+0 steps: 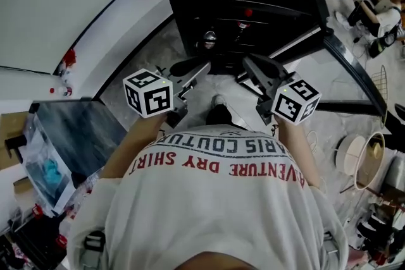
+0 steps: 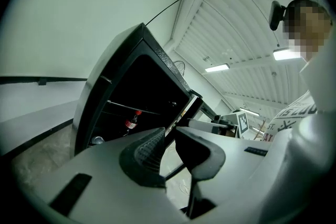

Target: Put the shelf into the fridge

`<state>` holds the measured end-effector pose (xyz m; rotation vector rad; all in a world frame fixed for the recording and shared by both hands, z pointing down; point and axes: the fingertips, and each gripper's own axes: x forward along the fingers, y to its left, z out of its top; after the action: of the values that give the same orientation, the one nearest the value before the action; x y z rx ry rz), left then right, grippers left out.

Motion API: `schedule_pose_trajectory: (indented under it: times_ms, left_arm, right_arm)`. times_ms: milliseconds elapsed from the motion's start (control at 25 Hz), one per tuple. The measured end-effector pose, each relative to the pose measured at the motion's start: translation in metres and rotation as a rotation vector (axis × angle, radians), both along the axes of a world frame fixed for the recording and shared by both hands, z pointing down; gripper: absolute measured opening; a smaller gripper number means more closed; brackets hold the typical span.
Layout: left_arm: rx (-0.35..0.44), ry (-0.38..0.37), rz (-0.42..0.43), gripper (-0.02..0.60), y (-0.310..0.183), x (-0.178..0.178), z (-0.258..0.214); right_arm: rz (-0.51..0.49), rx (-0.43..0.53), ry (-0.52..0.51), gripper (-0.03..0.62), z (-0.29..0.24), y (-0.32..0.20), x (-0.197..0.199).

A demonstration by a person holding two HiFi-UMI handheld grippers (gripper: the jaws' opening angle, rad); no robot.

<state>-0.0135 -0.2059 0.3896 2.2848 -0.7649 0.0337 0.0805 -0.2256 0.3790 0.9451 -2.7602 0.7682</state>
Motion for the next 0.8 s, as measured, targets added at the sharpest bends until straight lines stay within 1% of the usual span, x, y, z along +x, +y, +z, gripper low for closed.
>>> schedule_pose_trajectory:
  times_ms: [200, 360, 480, 600, 720, 800]
  left_arm:
    - [0.044, 0.009, 0.038, 0.078, 0.019, 0.009, -0.014]
    - [0.070, 0.006, 0.060, 0.078, 0.032, 0.012, -0.021]
    - [0.079, 0.004, 0.071, 0.078, 0.038, 0.014, -0.024]
    - [0.089, -0.001, 0.082, 0.078, 0.043, 0.013, -0.024]
    - [0.081, 0.029, 0.090, 0.077, 0.048, 0.013, -0.025]
    - [0.073, 0.032, 0.095, 0.075, 0.051, 0.013, -0.023]
  right_arm:
    - [-0.016, 0.049, -0.001, 0.025, -0.020, 0.032, 0.000]
    - [-0.015, 0.061, 0.002, 0.023, -0.024, 0.047, -0.001]
    - [-0.019, 0.070, -0.002, 0.023, -0.026, 0.054, -0.004]
    - [-0.017, 0.058, -0.007, 0.023, -0.023, 0.059, -0.006]
    - [-0.018, 0.051, -0.015, 0.023, -0.021, 0.063, -0.006]
    - [-0.018, 0.048, -0.018, 0.023, -0.020, 0.065, -0.007]
